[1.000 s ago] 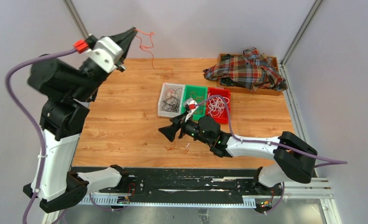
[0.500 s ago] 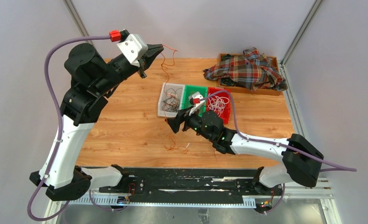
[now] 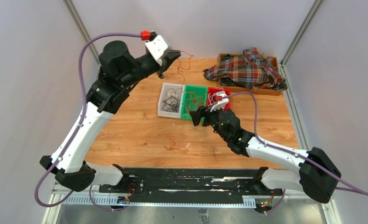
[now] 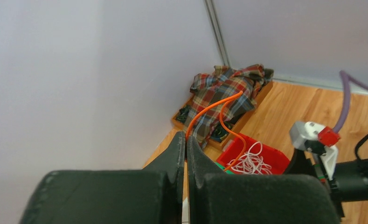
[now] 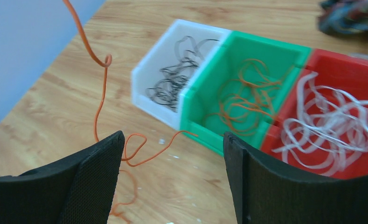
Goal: Untangle the cables
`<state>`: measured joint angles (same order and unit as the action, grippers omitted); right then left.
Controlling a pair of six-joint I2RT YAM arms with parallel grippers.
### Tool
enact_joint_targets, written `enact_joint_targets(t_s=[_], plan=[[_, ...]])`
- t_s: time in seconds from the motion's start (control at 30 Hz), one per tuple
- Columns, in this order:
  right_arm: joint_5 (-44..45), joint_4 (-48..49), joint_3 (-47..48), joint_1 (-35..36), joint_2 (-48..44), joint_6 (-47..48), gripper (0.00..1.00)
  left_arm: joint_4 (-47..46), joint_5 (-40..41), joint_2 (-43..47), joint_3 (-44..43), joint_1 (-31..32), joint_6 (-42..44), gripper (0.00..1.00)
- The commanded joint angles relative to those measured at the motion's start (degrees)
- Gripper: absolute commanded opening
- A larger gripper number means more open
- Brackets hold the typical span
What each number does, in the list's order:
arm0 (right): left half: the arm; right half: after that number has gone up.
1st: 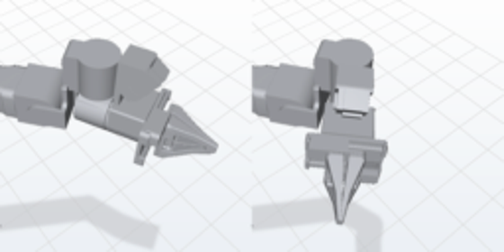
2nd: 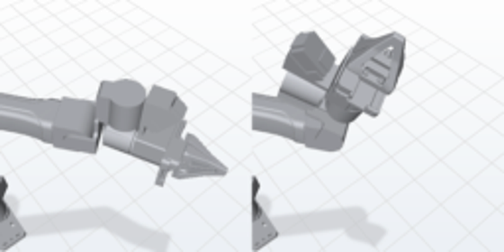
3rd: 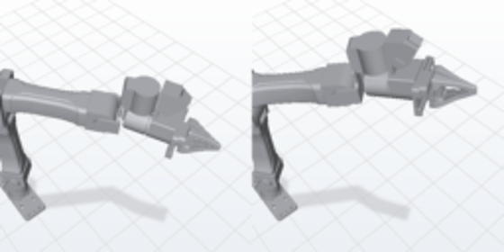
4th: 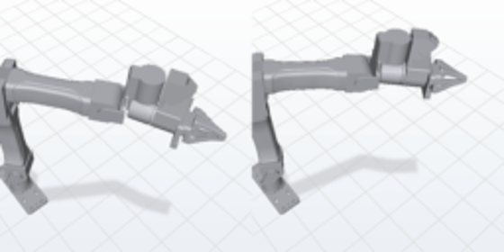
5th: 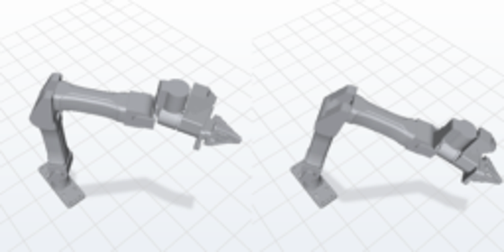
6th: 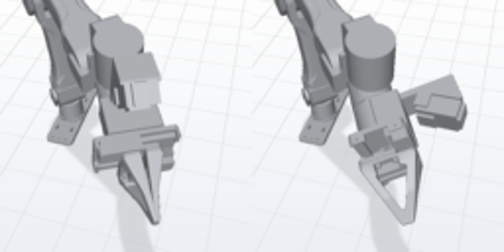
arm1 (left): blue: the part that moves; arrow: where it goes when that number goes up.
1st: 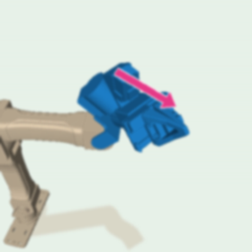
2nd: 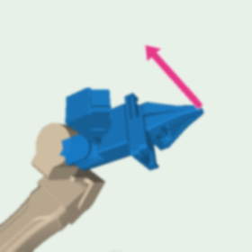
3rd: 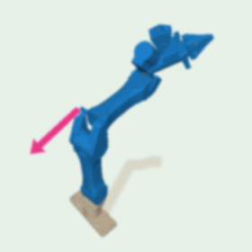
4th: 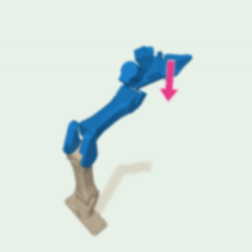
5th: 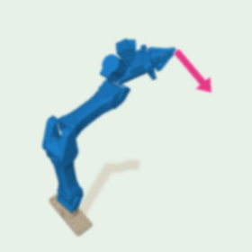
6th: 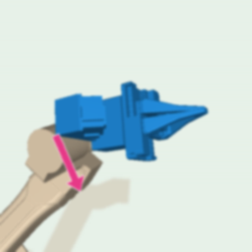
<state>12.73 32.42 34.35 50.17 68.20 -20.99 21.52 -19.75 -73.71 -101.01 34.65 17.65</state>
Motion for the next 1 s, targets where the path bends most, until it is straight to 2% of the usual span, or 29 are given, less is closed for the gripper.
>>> enact_joint_targets(t_s=[0.0, 0.23, 0.53, 0.77, 0.97], plan=[[7.99, -8.38, -1.98, -3.19, -3.26, 0.97, 0.77, -6.09, 2.59, -3.26, 2.12, 0.85, 4.49, 0.0], [5.06, -17.32, -2.07, -8.53, -4.0, -2.41, 0.77, -9.44, 6.1, -8.41, 2.19, 1.18, 9.77, 0.0], [7.02, -19.02, -4.86, -8.79, -8.66, -4.38, 0.77, -11.39, 10.37, -12.99, 2.13, 2.35, 15.51, 0.0], [7.56, -20.35, -7.25, -8.81, -14.03, -7.97, 0.77, -14.72, 15.0, -15.1, 7.19, 3.66, 18.41, 0.0], [7.99, -21.44, -9.75, -8.97, -20.58, -8.46, 0.77, -13.16, 17.09, -18.32, 11.4, 3.93, 22.22, 0.0]])
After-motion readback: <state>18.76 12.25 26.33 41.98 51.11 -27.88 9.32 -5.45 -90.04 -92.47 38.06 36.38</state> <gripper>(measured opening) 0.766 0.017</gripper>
